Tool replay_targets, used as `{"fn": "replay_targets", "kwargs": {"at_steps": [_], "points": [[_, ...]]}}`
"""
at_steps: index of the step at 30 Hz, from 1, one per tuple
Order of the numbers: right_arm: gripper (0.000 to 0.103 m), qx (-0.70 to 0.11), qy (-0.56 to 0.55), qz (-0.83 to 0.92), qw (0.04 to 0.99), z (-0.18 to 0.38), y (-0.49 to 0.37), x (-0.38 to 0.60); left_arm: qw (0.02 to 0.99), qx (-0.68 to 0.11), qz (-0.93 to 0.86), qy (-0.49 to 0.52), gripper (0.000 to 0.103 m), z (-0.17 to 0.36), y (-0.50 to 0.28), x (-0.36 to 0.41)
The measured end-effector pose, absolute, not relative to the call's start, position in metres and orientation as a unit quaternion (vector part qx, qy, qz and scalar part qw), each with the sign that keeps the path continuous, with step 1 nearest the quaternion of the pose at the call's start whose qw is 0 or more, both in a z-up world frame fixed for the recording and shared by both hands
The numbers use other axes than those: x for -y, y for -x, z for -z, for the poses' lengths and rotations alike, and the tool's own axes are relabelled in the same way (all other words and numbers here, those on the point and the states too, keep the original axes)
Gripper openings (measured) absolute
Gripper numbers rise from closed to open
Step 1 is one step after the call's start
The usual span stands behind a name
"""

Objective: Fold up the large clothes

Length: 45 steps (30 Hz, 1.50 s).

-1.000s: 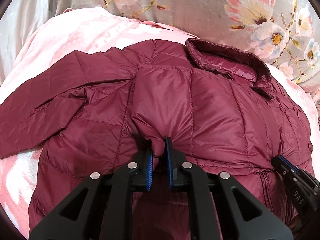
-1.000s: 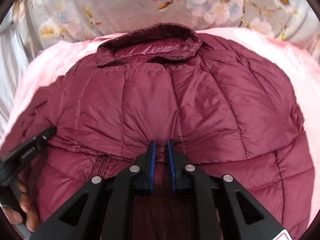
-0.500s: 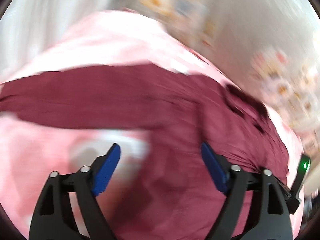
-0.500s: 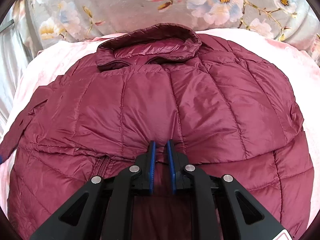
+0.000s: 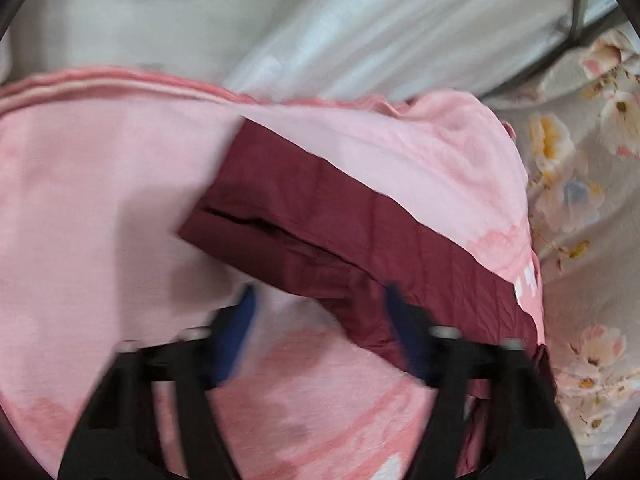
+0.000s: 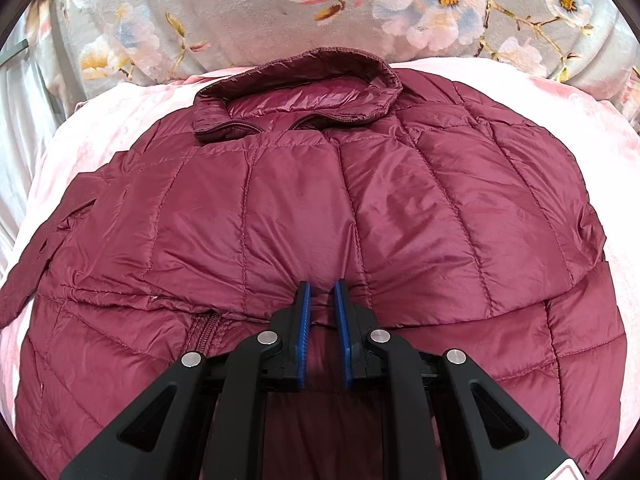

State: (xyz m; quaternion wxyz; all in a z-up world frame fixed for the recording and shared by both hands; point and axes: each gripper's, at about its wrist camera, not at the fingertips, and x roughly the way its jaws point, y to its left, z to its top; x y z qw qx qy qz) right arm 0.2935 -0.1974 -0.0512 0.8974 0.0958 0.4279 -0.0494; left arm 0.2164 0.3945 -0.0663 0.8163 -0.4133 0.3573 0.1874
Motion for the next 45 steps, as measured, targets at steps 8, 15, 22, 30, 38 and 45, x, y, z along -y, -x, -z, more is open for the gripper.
{"fn": "replay_targets", "kwargs": {"at_steps": [8,15,22,30,38,45], "points": [[0.039,-0.386,-0.115,0.060,0.913,0.033,-0.271,0.206,0.905,-0.310,-0.098,0.274,0.000,-0.029,-0.273,-0.275],[0.052,-0.357,-0.111,0.053,0.926,0.006,-0.221,0.224,0.942,-0.285,0.098,0.150,0.000,-0.108,-0.291,-0.073],[0.058,-0.371,-0.118,0.074,0.918,0.011,-0.188,0.258,0.896,-0.375,0.221,0.083,0.021,-0.051,-0.304,0.098],[0.064,-0.369,-0.139,0.050,0.918,0.006,-0.198,0.270,0.881,-0.378,0.243,0.150,0.084,-0.018,-0.286,0.058],[0.064,-0.395,-0.180,0.026,0.901,0.008,-0.255,0.268,0.889,-0.390,0.121,0.210,0.083,-0.001,-0.322,-0.056],[0.054,-0.434,-0.171,0.092,0.880,0.032,-0.291,0.280,0.855,-0.424,0.074,0.289,0.076,0.042,-0.337,-0.121]]}}
